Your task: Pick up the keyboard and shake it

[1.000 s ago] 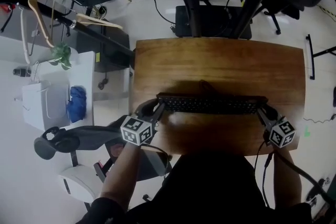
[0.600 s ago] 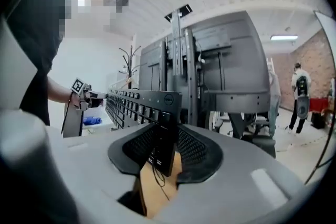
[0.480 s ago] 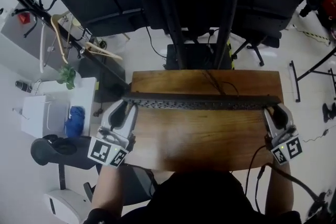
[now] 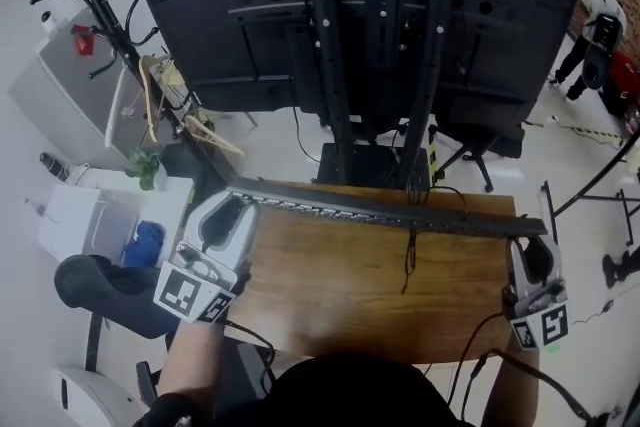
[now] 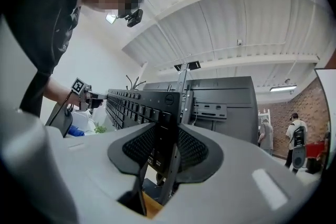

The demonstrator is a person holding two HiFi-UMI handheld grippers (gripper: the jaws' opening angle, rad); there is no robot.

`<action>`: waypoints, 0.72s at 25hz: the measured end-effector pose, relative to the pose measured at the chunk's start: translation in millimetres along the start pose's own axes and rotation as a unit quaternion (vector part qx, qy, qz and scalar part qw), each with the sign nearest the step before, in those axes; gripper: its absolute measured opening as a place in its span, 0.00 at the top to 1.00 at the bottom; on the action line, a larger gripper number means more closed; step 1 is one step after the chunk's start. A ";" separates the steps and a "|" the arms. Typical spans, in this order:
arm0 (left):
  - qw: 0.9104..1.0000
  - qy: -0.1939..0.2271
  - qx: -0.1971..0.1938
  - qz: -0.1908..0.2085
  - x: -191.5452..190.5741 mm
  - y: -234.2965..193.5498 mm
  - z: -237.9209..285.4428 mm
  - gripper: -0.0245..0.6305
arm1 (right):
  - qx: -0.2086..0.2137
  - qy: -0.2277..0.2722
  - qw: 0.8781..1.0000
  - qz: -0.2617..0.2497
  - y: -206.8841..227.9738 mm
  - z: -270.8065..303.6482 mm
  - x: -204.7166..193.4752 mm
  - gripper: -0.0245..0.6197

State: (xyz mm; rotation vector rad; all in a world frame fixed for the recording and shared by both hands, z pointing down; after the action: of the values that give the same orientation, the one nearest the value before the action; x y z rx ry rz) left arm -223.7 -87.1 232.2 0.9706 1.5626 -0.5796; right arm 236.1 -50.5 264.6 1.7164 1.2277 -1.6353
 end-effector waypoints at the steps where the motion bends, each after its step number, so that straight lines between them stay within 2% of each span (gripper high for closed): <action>1: 1.000 0.003 -0.001 0.002 2.6 0.0 1.4 0.81 | -0.002 0.003 1.000 -0.001 0.8 -0.4 1.3 0.76; 7: 1.000 0.020 -0.001 0.011 16.1 0.1 2.7 0.81 | -0.010 0.020 1.000 -0.007 1.3 -1.6 11.4 0.76; 18: 0.999 0.027 0.007 0.016 20.0 -8.6 -1.0 0.81 | -0.004 0.031 0.999 -0.014 -0.7 10.8 19.4 0.76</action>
State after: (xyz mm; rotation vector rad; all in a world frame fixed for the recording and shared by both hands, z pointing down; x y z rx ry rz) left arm -231.6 -85.5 212.0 1.0287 1.5901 -0.5469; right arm 227.6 -53.7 244.4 1.7654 1.2906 -1.6017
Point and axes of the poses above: the fingertips, and each gripper's own axes: z forward along the fingers, y to its right, x out of its top, the point moved 5 cm from there along -z, backward along the fingers, and after that the axes turned 1 degree about -z, right-handed, at the moved point
